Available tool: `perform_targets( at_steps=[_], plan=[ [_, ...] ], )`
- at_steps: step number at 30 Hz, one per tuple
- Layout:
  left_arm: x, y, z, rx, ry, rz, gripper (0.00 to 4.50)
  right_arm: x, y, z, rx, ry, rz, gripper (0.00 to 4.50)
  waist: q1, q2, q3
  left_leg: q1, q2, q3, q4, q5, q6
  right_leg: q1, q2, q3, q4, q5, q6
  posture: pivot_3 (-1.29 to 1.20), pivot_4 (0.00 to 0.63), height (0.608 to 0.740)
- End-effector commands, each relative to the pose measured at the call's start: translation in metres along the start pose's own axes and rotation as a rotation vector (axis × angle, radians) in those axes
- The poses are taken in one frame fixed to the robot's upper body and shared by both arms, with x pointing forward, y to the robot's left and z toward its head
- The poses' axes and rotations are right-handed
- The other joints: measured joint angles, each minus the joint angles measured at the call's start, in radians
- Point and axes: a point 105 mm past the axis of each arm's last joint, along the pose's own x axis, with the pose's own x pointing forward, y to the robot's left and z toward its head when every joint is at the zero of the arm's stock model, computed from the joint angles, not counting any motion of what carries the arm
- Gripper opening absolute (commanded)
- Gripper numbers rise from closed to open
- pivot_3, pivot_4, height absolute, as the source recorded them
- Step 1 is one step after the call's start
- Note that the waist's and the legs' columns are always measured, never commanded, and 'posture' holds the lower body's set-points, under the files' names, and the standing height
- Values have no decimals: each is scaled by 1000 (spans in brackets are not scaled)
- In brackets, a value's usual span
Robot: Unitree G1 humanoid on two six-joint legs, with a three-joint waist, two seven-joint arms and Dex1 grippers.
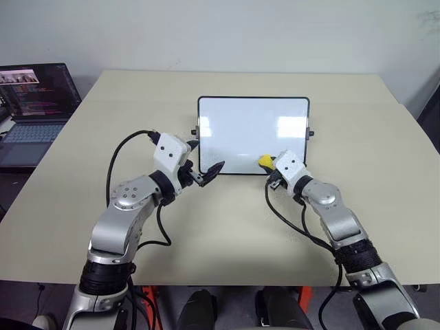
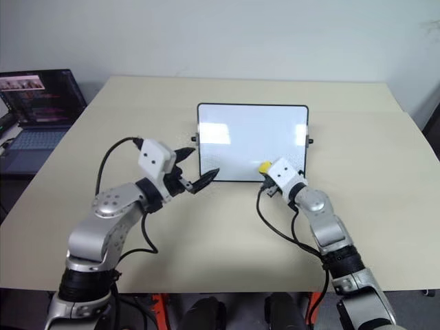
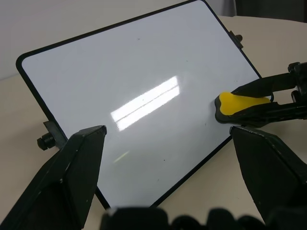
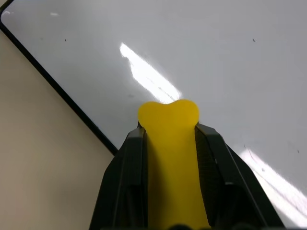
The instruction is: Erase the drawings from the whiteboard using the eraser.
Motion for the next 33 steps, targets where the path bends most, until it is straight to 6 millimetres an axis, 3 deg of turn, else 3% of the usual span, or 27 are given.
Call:
perform_targets(
  at_steps=[1,10,19,33],
  plan=[
    [-2,-6,11,18,-41,-12,4500,-14,-12,8,57,6,-48,1102,-1,0,0,0,0,0,0,0,0,0,0,0,0,0,0,0,150,740],
    [-11,-10,1,-14,-7,-33,4500,-36,-19,11,138,56,-103,1102,-4,0,0,0,0,0,-1,0,0,0,0,0,-1,0,0,0,150,740],
    [-13,-21,-5,-39,23,-96,4500,-38,-25,10,167,74,-126,1102,-4,0,0,0,0,0,-1,0,0,0,0,0,-1,0,0,0,150,740],
    [-30,-41,-8,-59,60,-416,4500,-83,-52,-10,283,188,-265,1102,-5,0,0,-1,0,0,-1,0,0,0,0,0,-2,0,0,0,150,740]
  ],
)
